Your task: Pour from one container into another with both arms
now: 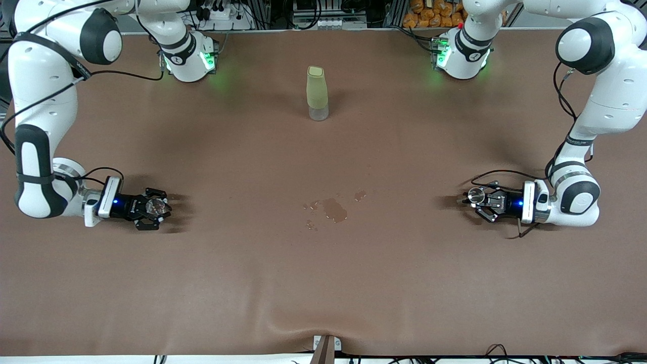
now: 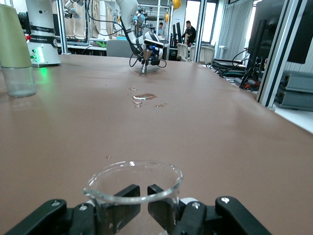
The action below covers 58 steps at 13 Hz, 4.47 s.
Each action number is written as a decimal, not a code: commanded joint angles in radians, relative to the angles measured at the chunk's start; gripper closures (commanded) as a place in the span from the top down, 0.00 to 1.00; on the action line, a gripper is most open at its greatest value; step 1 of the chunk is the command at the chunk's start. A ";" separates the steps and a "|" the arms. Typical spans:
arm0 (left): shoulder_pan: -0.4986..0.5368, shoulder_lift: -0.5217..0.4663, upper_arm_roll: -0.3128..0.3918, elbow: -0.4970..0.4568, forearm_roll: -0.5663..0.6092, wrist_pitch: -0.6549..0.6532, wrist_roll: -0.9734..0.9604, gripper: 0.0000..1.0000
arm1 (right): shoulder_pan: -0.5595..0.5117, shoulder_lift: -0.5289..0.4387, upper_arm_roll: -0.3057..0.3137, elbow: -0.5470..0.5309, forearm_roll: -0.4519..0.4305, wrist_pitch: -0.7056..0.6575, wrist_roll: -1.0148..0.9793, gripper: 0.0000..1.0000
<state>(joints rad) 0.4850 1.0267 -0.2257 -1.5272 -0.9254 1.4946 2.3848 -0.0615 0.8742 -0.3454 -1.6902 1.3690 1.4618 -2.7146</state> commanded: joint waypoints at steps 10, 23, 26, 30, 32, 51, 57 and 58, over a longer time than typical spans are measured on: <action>-0.009 0.004 0.002 0.002 0.010 -0.016 0.062 1.00 | -0.040 0.089 0.020 0.018 -0.011 -0.017 -0.110 0.00; 0.014 -0.186 0.132 0.189 0.298 -0.014 -0.697 1.00 | -0.046 0.075 0.000 0.027 -0.019 -0.017 -0.077 1.00; -0.061 -0.360 0.131 0.217 0.348 -0.019 -1.086 1.00 | -0.035 0.055 -0.047 0.052 -0.080 -0.017 0.010 1.00; -0.271 -0.600 0.126 0.217 0.515 -0.020 -1.554 1.00 | -0.020 0.020 -0.119 0.130 -0.195 -0.017 0.200 1.00; -0.334 -0.667 0.123 0.219 0.598 -0.019 -1.701 1.00 | -0.004 -0.024 -0.156 0.202 -0.307 -0.017 0.380 1.00; -0.499 -0.941 0.184 0.113 0.850 0.013 -2.219 1.00 | 0.086 -0.684 0.158 0.273 -1.165 -0.113 2.128 1.00; -0.513 -1.028 0.209 0.016 0.861 0.029 -2.375 1.00 | 0.063 -0.699 0.255 0.279 -1.229 -0.101 2.259 1.00; -0.513 -1.042 0.201 -0.002 0.875 0.029 -2.423 1.00 | 0.065 -0.698 0.255 0.279 -1.232 -0.075 2.256 1.00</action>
<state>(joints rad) -0.0087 0.0380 -0.0307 -1.4655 -0.0908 1.4950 0.0253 0.0203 0.1957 -0.1131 -1.3857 0.1649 1.3537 -0.4731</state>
